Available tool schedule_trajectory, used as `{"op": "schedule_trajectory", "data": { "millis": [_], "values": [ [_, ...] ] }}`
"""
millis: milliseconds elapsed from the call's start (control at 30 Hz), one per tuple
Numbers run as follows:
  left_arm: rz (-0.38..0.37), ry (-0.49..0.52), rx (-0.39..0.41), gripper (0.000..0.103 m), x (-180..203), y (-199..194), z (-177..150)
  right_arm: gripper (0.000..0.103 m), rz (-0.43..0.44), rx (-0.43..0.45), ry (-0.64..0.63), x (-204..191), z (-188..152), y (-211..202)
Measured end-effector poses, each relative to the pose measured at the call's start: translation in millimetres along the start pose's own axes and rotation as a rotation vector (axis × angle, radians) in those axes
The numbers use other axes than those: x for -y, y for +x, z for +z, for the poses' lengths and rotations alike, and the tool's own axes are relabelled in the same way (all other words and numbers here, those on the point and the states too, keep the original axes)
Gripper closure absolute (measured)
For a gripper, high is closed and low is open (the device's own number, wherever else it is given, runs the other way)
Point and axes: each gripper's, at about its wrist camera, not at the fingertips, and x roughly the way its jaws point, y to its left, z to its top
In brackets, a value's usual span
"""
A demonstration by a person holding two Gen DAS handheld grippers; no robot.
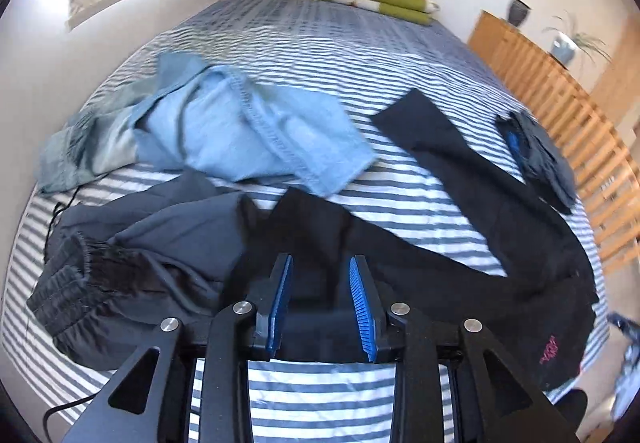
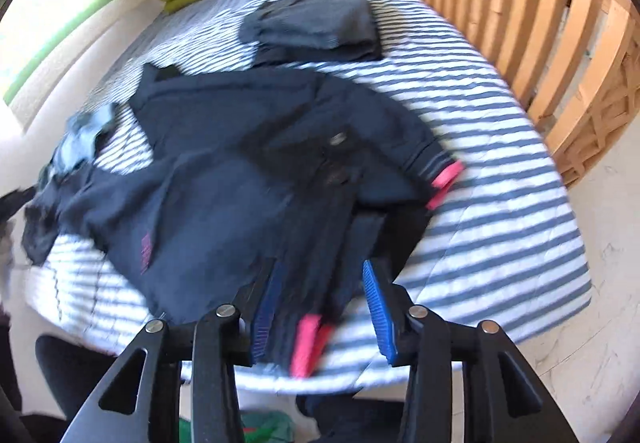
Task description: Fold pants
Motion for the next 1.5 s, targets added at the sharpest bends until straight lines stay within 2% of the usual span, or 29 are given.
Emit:
{"op": "schedule_trajectory", "data": {
  "millis": [67,100,167,267,300,400,467,533,600,633,700,733,833,900,967,1100,1300,1333,1367,1400,1433,1467,1500],
  "values": [
    [-0.081,0.138,-0.010,0.054,60,0,-8,0.055,-0.050,-0.013,0.051,23,18,19],
    [-0.126,0.194,-0.023,0.052,90,2,-12,0.055,-0.036,-0.025,0.094,36,26,29],
    [-0.231,0.310,-0.065,0.050,153,11,-27,0.055,0.002,-0.039,0.162,56,38,44],
    [-0.367,0.395,-0.158,0.050,224,35,-42,0.055,0.017,-0.017,0.213,72,59,54],
    [-0.392,0.420,-0.182,0.050,242,44,-44,0.055,0.040,-0.011,0.214,72,67,56],
    [-0.363,0.458,-0.197,0.050,275,67,-37,0.055,0.053,-0.008,0.155,59,97,69],
    [-0.336,0.426,-0.206,0.050,273,86,-13,0.053,0.024,-0.001,0.080,46,114,78],
    [-0.264,0.377,-0.184,0.050,262,105,18,0.047,-0.018,-0.009,0.020,43,129,92],
    [-0.199,0.312,-0.159,0.043,243,123,60,0.047,-0.081,-0.021,-0.055,40,143,109],
    [-0.166,0.294,-0.146,0.036,235,132,80,0.046,-0.105,-0.031,-0.099,39,148,117],
    [-0.111,0.213,-0.113,0.035,212,152,123,0.045,-0.128,-0.064,-0.184,35,155,134],
    [-0.094,0.179,-0.103,0.035,202,161,142,0.044,-0.126,-0.080,-0.211,34,156,141],
    [-0.112,0.080,-0.103,0.029,175,195,194,0.035,-0.106,-0.100,-0.259,36,158,152],
    [-0.095,0.065,-0.101,0.028,171,217,222,0.032,-0.079,-0.100,-0.278,39,159,155],
    [-0.077,0.108,-0.132,0.020,177,248,244,0.030,-0.051,-0.109,-0.280,44,160,157],
    [-0.015,0.170,-0.224,0.019,181,316,266,0.025,-0.037,-0.129,-0.301,46,161,160],
    [0.033,0.116,-0.305,0.020,158,376,262,0.020,-0.006,-0.161,-0.308,48,162,163],
    [0.029,0.127,-0.305,0.027,159,380,258,0.020,-0.005,-0.165,-0.309,48,162,163],
    [0.018,0.148,-0.298,0.043,160,381,253,0.020,-0.006,-0.165,-0.308,48,161,163],
    [0.017,0.168,-0.269,0.048,163,379,250,0.020,-0.005,-0.167,-0.301,47,160,162],
    [0.000,0.179,-0.250,0.077,165,376,248,0.020,0.005,-0.170,-0.296,45,158,162],
    [-0.018,0.169,-0.244,0.096,164,373,247,0.025,0.002,-0.165,-0.296,44,158,161],
    [-0.023,0.147,-0.232,0.097,160,369,247,0.038,-0.003,-0.165,-0.300,40,156,159]
  ]
}}
